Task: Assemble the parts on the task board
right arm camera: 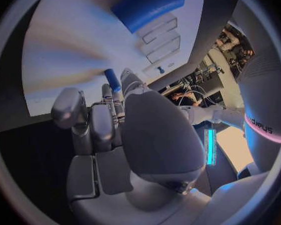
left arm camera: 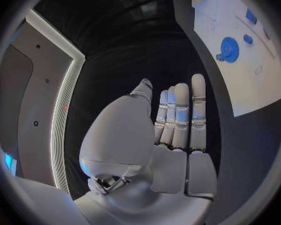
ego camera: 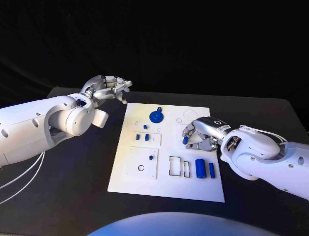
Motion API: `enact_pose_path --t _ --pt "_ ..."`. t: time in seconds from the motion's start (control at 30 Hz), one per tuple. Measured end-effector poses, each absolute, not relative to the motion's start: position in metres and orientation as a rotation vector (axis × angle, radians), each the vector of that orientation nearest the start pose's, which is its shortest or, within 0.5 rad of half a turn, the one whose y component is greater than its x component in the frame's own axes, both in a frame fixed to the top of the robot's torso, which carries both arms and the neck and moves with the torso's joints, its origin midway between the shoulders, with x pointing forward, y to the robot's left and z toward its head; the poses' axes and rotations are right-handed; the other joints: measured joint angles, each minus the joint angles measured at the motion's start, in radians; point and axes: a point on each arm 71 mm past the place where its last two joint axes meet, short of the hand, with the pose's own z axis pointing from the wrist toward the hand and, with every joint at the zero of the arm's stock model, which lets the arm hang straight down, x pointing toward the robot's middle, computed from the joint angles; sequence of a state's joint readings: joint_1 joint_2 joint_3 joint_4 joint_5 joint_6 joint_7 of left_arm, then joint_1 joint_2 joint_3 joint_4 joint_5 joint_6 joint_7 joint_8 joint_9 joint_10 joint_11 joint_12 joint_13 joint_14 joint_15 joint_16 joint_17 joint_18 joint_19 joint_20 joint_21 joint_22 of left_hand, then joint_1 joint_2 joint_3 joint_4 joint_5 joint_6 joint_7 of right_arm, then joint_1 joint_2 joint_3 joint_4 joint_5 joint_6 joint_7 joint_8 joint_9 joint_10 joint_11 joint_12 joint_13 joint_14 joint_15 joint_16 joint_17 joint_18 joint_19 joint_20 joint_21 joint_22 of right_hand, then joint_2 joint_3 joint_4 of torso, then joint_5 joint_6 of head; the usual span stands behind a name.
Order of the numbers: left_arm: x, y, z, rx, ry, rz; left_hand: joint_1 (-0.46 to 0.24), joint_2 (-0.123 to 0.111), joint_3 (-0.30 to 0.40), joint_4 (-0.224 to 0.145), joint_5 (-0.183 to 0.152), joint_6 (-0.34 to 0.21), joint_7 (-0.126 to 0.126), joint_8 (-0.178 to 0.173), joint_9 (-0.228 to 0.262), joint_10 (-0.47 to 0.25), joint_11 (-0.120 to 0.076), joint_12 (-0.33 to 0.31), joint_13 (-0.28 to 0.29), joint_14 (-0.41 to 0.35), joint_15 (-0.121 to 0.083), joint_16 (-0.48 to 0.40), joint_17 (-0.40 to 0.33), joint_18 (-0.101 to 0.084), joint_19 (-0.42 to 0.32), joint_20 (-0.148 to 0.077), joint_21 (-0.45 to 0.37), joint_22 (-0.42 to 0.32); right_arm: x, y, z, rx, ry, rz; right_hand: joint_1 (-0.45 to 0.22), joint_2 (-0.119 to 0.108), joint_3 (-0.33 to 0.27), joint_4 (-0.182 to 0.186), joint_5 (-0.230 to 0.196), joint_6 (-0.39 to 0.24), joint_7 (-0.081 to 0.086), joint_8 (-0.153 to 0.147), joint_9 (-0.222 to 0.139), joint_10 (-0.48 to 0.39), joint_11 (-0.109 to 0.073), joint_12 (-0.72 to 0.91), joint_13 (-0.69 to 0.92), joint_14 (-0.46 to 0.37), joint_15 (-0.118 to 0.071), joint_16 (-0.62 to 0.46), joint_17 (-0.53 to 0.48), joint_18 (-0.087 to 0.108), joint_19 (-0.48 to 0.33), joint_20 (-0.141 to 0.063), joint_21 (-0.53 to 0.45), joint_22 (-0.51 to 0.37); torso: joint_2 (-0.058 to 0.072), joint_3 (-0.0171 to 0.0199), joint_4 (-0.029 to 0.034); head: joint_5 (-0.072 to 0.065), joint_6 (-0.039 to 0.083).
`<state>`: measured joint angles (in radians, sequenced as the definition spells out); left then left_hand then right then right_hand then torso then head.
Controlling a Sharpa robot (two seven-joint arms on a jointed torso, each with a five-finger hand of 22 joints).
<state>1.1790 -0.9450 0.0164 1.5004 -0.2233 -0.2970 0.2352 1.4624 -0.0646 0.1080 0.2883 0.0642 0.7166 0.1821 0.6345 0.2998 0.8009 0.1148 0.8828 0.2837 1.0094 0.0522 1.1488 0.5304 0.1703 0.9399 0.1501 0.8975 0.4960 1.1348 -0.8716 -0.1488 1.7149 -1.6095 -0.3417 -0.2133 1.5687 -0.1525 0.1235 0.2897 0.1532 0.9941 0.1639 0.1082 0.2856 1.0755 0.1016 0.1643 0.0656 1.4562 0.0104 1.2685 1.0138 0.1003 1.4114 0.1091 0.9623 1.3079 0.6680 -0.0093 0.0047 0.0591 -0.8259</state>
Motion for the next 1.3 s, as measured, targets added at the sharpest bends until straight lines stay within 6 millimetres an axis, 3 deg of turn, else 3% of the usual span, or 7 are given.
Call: enact_pose_path --t 0.3,0.53,0.8,0.9,1.0,1.13,1.3 --pt "0.4938 0.2664 -0.1748 -1.008 1.514 -1.322 0.008 0.000 0.006 0.000 0.000 0.000 0.000 0.000 -0.001 0.000 0.000 0.000 -0.002 0.000 0.000 0.000 -0.001 0.000 0.004 0.004 -0.004 -0.002 0.4179 -0.1607 -0.2354 -0.310 1.753 0.657 -0.013 0.013 0.053 0.000 -0.003 0.021 -0.003 0.000 -0.008 0.020 -0.006 -0.011 0.000 0.000 0.000 0.006 0.008 0.000 0.006 -0.001 0.015 0.000 0.000 -0.0004 0.0001 0.003 -0.005" --pt "0.4938 0.2666 -0.1749 -1.009 1.516 -1.322 0.008 0.000 0.008 0.003 0.000 -0.001 0.001 0.000 -0.001 0.000 0.000 0.000 -0.002 0.000 0.000 0.000 -0.001 0.000 0.004 0.004 -0.004 -0.003 0.4181 -0.1585 -0.2360 -0.308 1.750 0.659 -0.027 0.027 0.160 0.000 -0.059 0.070 -0.016 0.017 -0.012 0.074 -0.014 -0.021 -0.001 0.007 -0.007 0.026 0.029 0.000 0.020 -0.008 0.066 0.000 0.000 0.0002 -0.0006 0.004 -0.009" --pt "0.4937 0.2667 -0.1750 -1.010 1.518 -1.323 0.008 0.000 0.008 0.003 0.000 -0.003 0.003 0.000 -0.001 0.000 0.000 0.000 -0.003 0.000 0.000 0.000 -0.001 0.000 0.004 0.004 -0.004 -0.003 0.4191 -0.1557 -0.2356 -0.300 1.741 0.653 -0.062 0.001 0.274 -0.008 -0.065 0.108 -0.037 0.059 0.001 0.118 -0.032 -0.028 0.002 0.010 -0.018 0.043 0.045 0.000 0.032 -0.014 0.108 0.000 0.000 0.0007 -0.0006 0.002 -0.011" --pt "0.4937 0.2669 -0.1750 -1.010 1.519 -1.324 0.008 0.000 0.008 0.003 0.000 -0.003 0.003 0.000 -0.001 0.000 0.000 0.000 -0.003 0.000 0.000 0.000 -0.001 0.000 0.004 0.004 -0.004 -0.003 0.4191 -0.1553 -0.2354 -0.299 1.737 0.648 -0.068 -0.011 0.318 -0.021 -0.085 0.114 -0.043 0.077 0.016 0.136 -0.036 -0.030 0.003 0.010 -0.018 0.054 0.059 0.000 0.041 -0.023 0.139 0.000 0.000 0.0007 -0.0006 0.002 -0.013" --pt "0.4936 0.2670 -0.1751 -1.011 1.520 -1.324 0.008 0.000 0.008 0.003 0.000 -0.003 0.003 0.000 -0.003 0.003 0.003 0.000 -0.004 0.000 0.000 -0.004 -0.003 0.000 0.004 0.004 -0.004 -0.004 0.4183 -0.1547 -0.2348 -0.299 1.731 0.645 -0.063 -0.022 0.357 -0.043 -0.088 0.117 -0.047 0.096 0.020 0.141 -0.030 -0.034 0.005 0.010 -0.025 0.058 0.065 -0.016 0.044 -0.027 0.165 0.000 0.000 0.0010 -0.0011 0.004 -0.013" --pt "0.4936 0.2669 -0.1752 -1.011 1.522 -1.325 0.008 0.000 0.008 0.003 0.000 -0.003 0.003 0.000 -0.003 0.003 0.003 0.000 -0.004 0.000 0.000 -0.004 -0.003 0.000 0.004 0.004 -0.004 -0.004 0.4162 -0.1551 -0.2334 -0.298 1.719 0.643 -0.064 -0.023 0.405 -0.083 -0.092 0.118 -0.047 0.105 0.020 0.147 -0.025 -0.043 0.010 0.010 -0.025 0.058 0.067 -0.016 0.044 -0.027 0.178 0.000 -0.001 0.0015 -0.0012 0.005 -0.014" --pt "0.4939 0.2670 -0.1755 -1.012 1.525 -1.324 0.008 0.000 0.019 0.000 0.000 -0.003 0.003 0.000 -0.005 0.003 0.003 0.000 -0.006 0.000 0.000 -0.004 -0.005 0.000 0.006 0.001 -0.009 -0.007 0.4110 -0.1561 -0.2279 -0.295 1.696 0.654 -0.071 -0.035 0.422 -0.099 -0.079 0.117 -0.047 0.136 0.020 0.150 -0.021 -0.047 0.010 0.010 -0.025 0.062 0.067 -0.016 0.046 -0.029 0.182 -0.001 -0.002 0.0017 -0.0013 0.008 -0.014"
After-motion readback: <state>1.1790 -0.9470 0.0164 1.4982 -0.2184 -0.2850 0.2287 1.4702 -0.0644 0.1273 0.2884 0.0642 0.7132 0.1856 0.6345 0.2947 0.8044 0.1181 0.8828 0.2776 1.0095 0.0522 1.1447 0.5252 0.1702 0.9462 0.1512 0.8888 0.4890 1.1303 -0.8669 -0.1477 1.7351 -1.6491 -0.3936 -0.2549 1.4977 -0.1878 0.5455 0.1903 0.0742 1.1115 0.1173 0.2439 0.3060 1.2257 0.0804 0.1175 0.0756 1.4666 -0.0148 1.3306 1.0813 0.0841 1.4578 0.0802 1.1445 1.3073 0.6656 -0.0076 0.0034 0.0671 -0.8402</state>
